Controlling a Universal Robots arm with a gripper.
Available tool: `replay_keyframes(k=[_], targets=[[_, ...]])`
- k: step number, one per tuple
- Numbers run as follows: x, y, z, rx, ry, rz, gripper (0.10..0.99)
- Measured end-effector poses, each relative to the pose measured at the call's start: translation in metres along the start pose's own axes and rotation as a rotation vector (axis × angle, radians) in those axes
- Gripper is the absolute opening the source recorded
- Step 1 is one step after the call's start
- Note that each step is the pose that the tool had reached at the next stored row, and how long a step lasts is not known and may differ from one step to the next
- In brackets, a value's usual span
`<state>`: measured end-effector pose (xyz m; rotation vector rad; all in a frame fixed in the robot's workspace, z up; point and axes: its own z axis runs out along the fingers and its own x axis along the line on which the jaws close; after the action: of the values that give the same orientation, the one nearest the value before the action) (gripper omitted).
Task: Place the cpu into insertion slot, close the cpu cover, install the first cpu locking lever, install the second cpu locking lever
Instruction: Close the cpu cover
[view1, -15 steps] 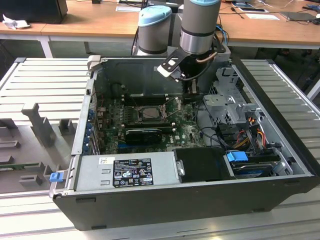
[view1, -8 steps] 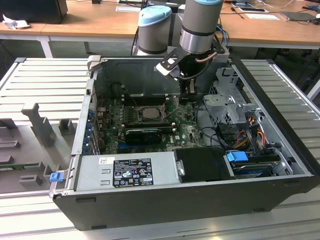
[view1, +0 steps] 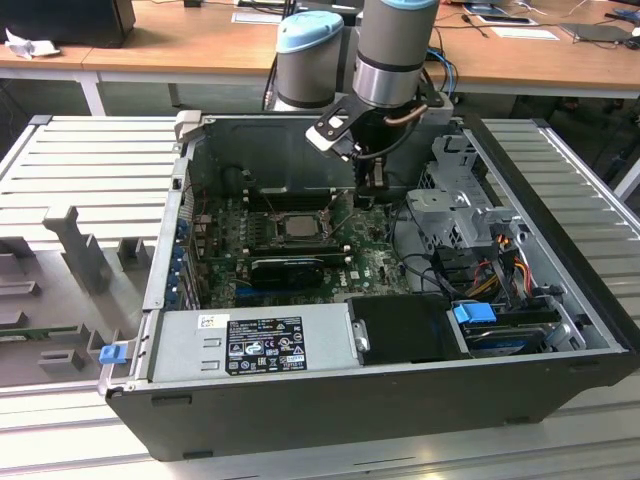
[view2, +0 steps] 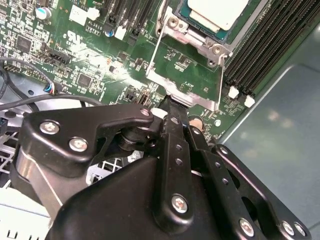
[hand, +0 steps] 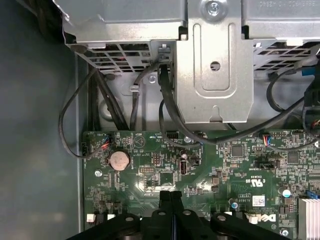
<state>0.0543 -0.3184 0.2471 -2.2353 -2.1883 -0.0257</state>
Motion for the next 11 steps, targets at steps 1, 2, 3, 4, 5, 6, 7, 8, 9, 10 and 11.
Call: replay_keyframes(k=[1, 2, 3, 4, 5, 6, 7, 8, 9, 10, 11], targets=[[0.0, -0.0013, 0.0, 0.0, 0.0, 0.0, 0.106], [0.0, -0.0026, 0.0, 0.0, 0.0001, 0.0, 0.106], [-0.0001, -0.0057, -0.0001, 0.0, 0.0, 0.0, 0.106], [-0.0002, -0.0088, 0.0, 0.0, 0.0001, 0.0, 0.106], [-0.0002, -0.0114, 0.0, 0.0, 0.0001, 0.0, 0.106], [-0.0003, -0.0142, -0.0001, 0.0, 0.0001, 0.0, 0.106], [-0.0004, -0.0168, -0.0001, 0.0, 0.0, 0.0, 0.106], [-0.0005, -0.0219, -0.0001, 0.0, 0.0, 0.0, 0.106], [-0.0006, -0.0252, -0.0001, 0.0, -0.0001, 0.0, 0.106], [-0.0006, -0.0268, -0.0001, 0.0, 0.0, 0.0, 0.106], [-0.0006, -0.0282, -0.0001, 0.0, 0.0001, 0.0, 0.106]])
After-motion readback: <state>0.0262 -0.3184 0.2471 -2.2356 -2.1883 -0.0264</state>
